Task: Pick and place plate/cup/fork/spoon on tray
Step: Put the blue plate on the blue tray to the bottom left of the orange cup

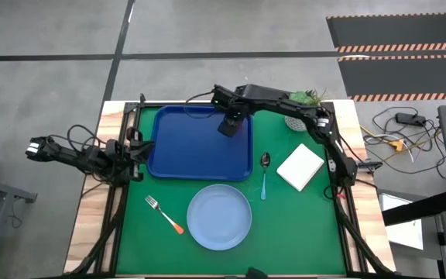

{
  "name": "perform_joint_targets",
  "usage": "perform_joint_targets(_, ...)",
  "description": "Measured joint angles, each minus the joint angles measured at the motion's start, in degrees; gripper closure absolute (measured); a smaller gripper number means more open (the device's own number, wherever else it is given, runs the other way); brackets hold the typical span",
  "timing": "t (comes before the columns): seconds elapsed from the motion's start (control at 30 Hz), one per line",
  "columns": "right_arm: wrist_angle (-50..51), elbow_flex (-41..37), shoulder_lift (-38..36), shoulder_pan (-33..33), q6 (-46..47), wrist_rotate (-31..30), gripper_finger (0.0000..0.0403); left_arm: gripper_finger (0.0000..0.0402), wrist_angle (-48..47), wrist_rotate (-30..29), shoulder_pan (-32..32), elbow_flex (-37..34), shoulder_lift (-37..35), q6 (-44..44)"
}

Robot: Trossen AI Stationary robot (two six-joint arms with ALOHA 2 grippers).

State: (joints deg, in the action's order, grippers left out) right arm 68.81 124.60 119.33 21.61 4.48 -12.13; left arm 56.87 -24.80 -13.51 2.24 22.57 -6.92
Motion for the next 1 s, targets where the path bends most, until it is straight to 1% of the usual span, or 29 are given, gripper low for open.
perform_joint_targets(0.1,2.8,-0.4,-3.5,-1.9,2.7,0.2,0.0284,0.0386,0.6,0.0,0.0,0.0,-0.1,0.0)
perform_joint_targets(0.17,2.9,-2.1,-6.4,-4.2,3.5,0.3,0.0283,0.0386,1.1,0.0,0.0,0.0,-0.1,0.0)
perform_joint_targets(0.23,0.5,-5.3,-9.6,-7.2,3.6,0.5,0.0282,0.0386,1.2,0.0,0.0,0.1,-0.1,0.0)
perform_joint_targets(0.3,-4.4,-10.1,-13.4,-10.5,3.6,0.5,0.0282,0.0386,1.2,0.0,0.0,0.1,-0.1,0.4)
perform_joint_targets(0.4,-14.2,-19.8,-20.0,-16.0,3.9,0.2,0.0285,0.0386,1.2,0.0,0.0,0.2,-0.1,0.4)
perform_joint_targets(0.57,-35.0,-39.9,-31.5,-25.3,4.5,-0.4,0.0292,0.0386,1.3,0.0,0.0,0.8,0.6,0.5)
perform_joint_targets(0.7,-54.4,-56.2,-39.1,-31.3,0.6,-4.5,0.0297,0.0386,1.2,0.5,0.0,2.1,2.7,2.3)
perform_joint_targets(0.8,-66.5,-67.0,-43.3,-33.9,-2.8,-6.9,0.0303,0.0386,1.3,2.1,0.0,3.7,5.4,5.0)
perform_joint_targets(0.9,-72.7,-75.3,-47.6,-34.6,-3.6,-7.4,0.031,0.0386,1.2,4.6,0.0,5.6,8.8,6.5)
perform_joint_targets(1.0,-74.5,-81.5,-52.5,-34.7,-2.7,-7.4,0.0317,0.0386,1.6,4.9,0.0,7.7,13.5,9.9)
